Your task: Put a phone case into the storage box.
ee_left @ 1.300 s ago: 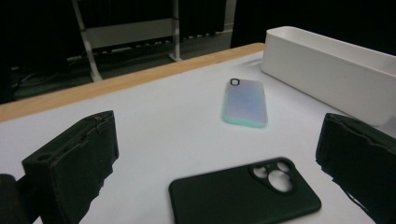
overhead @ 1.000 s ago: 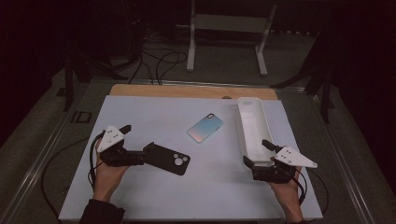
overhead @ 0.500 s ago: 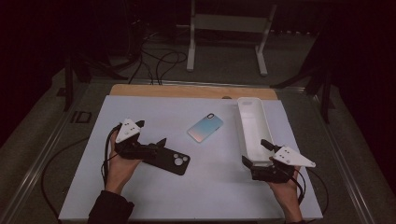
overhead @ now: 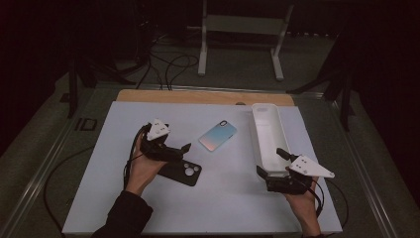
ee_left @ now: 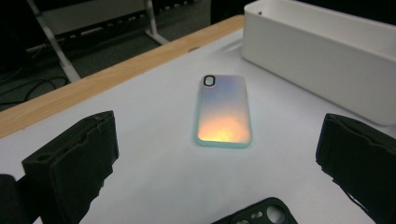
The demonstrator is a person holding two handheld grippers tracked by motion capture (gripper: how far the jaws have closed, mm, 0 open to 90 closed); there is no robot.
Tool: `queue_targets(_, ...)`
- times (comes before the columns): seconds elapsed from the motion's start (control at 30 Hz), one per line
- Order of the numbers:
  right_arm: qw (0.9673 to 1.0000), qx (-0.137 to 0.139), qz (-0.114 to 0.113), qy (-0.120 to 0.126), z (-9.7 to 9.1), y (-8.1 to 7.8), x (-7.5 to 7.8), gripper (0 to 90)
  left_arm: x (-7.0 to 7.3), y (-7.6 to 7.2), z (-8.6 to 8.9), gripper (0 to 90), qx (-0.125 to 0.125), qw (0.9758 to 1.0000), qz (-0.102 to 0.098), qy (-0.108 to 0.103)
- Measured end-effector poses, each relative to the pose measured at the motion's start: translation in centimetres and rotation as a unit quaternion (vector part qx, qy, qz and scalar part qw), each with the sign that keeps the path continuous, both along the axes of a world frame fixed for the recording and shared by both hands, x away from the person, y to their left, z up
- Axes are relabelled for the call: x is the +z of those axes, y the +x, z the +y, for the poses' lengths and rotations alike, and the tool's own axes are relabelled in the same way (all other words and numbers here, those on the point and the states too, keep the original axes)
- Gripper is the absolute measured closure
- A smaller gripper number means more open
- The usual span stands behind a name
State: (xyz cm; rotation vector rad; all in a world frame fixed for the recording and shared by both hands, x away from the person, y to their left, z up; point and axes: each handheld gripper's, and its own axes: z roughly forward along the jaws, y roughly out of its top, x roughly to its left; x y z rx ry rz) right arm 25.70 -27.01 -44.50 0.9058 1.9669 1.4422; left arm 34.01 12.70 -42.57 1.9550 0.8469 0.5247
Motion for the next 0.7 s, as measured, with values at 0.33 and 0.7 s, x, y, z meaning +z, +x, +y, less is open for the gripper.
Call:
queue_targets(0.33, 1.0, 0.001, -0.001, -0.001, 0.0, 0.0, 0.0, 7.6, -0.6, 1.9, -1.7, 0.0, -0.006, 0.9999, 0.013, 0.009)
queue_targets(0.7, 1.0, 0.004, 0.001, -0.004, 0.2, 0.0, 0.0, 7.6, -1.1, 4.1, -3.6, 0.0, -0.014, 0.999, 0.032, 0.028)
